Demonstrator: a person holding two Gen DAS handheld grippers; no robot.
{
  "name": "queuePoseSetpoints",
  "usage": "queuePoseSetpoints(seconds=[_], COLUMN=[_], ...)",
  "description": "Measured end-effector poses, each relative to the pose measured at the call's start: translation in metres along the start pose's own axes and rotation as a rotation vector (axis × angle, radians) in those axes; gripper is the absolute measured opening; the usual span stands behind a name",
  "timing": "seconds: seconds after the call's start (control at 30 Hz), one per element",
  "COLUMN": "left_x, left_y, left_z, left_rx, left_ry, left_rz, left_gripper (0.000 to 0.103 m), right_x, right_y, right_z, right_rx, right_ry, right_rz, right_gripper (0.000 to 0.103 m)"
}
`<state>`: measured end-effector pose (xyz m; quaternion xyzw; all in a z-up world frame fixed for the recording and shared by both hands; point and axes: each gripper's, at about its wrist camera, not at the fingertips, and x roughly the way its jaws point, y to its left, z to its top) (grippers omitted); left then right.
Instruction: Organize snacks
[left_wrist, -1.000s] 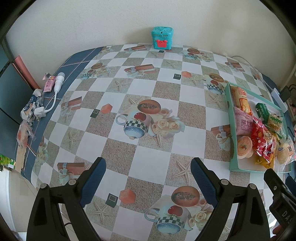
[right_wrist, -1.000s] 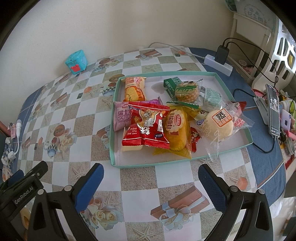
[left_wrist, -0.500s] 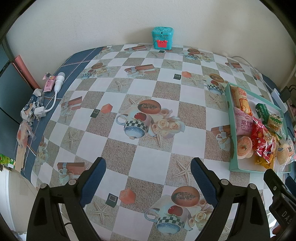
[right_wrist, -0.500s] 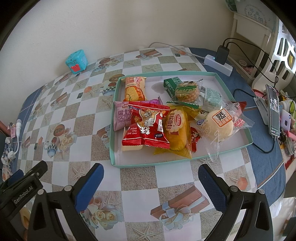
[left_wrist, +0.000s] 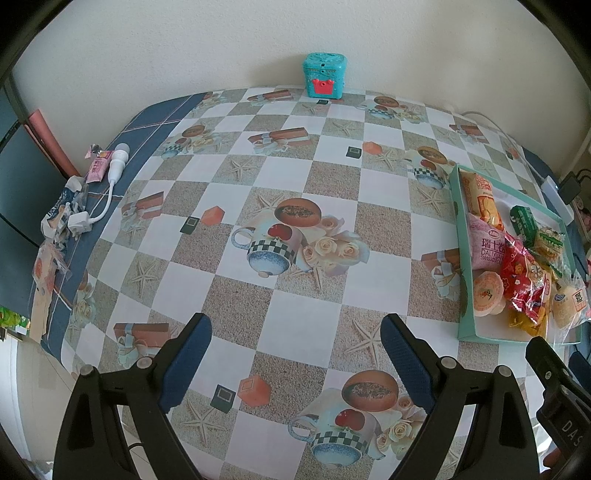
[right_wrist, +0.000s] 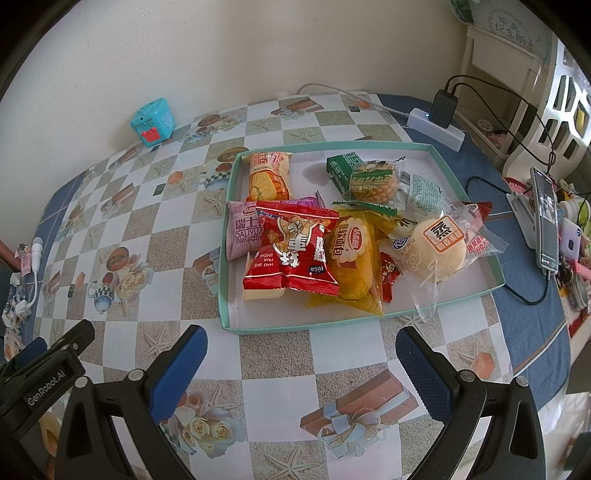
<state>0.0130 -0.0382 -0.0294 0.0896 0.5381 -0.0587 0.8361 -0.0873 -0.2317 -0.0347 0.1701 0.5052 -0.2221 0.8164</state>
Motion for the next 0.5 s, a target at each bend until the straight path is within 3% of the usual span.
queuePoseSetpoints(seconds=[0.5], left_x=[-0.0049], left_y=[-0.0037], left_z=[0.0013], left_rx=[-0.005], left_ry=[-0.018], left_rz=[0.013], left_gripper=[0.093], right_x=[0.0002], right_y=[0.0001], right_z=[0.0000], right_rx=[0.000], right_ry=[0.000], right_rz=[0.000], right_gripper=[0.103])
